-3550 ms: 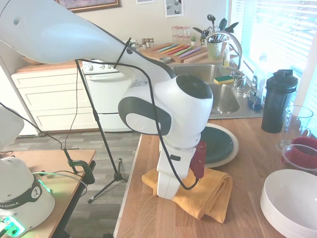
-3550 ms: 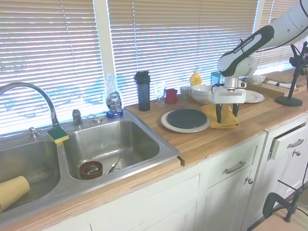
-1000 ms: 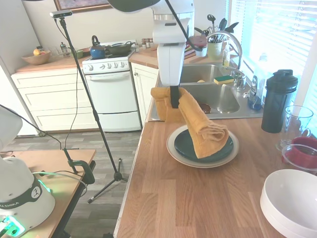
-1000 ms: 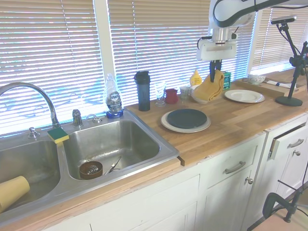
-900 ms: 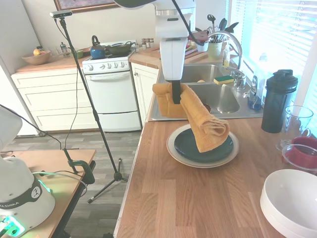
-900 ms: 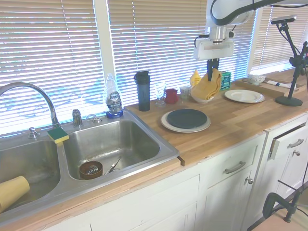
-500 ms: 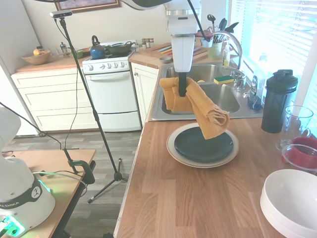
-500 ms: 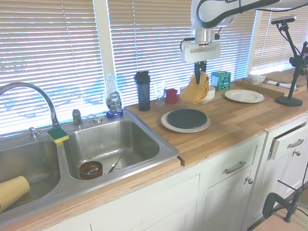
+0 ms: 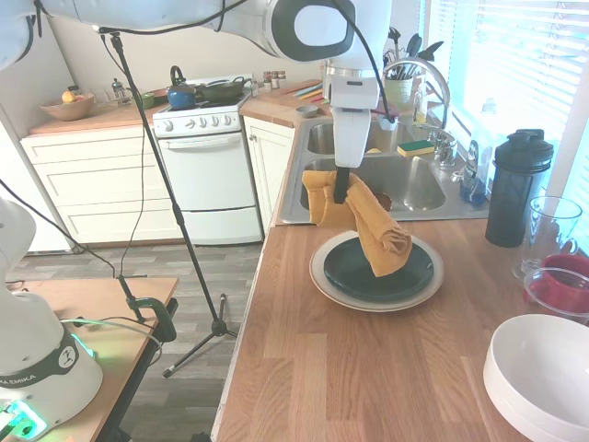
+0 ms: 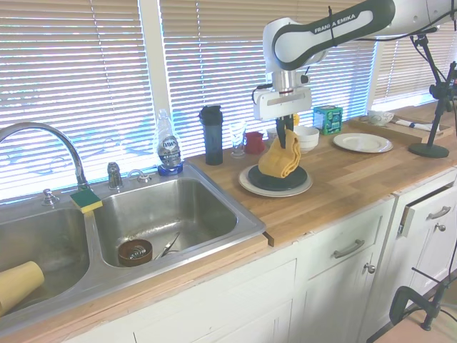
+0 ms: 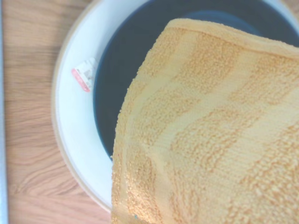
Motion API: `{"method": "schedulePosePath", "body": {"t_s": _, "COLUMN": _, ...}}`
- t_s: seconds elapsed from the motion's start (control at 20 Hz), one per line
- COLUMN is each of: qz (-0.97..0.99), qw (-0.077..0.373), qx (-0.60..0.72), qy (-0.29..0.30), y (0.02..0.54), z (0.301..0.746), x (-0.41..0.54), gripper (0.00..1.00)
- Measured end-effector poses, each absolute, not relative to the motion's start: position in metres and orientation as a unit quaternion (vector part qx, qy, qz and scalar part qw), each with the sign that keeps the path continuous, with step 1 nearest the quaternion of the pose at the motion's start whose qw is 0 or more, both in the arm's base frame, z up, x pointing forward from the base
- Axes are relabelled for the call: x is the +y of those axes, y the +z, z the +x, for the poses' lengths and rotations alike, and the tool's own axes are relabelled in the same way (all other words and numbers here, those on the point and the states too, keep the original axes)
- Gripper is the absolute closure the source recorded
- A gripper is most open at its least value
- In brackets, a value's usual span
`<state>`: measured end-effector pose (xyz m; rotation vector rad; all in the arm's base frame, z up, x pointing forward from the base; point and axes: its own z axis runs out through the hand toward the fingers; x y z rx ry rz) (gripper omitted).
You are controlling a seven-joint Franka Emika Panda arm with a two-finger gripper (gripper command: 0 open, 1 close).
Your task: Wipe the blue plate in counterclockwise motion
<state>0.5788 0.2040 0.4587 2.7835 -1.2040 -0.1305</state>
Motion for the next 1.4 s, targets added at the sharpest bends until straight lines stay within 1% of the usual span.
{"method": "schedulePosePath", "body": {"t_s": 0.4, "qz": 0.909, "qw": 0.064, "qx": -0.408, "qy": -0.058, "y": 0.410, "z": 0.595, "x": 0.195, "gripper": 1.00}}
{"method": "schedulePosePath", "body": {"t_s": 1.05, "qz": 0.894, "qw": 0.080, "qx": -0.432, "qy": -0.081, "y": 0.351, "z": 0.598, "x": 0.164, "gripper": 1.00}}
{"method": "schedulePosePath", "body": {"t_s": 1.4, "qz": 0.892, "qw": 0.076, "qx": -0.440, "qy": -0.075, "y": 0.351, "z": 0.613, "x": 0.177, "gripper": 1.00}}
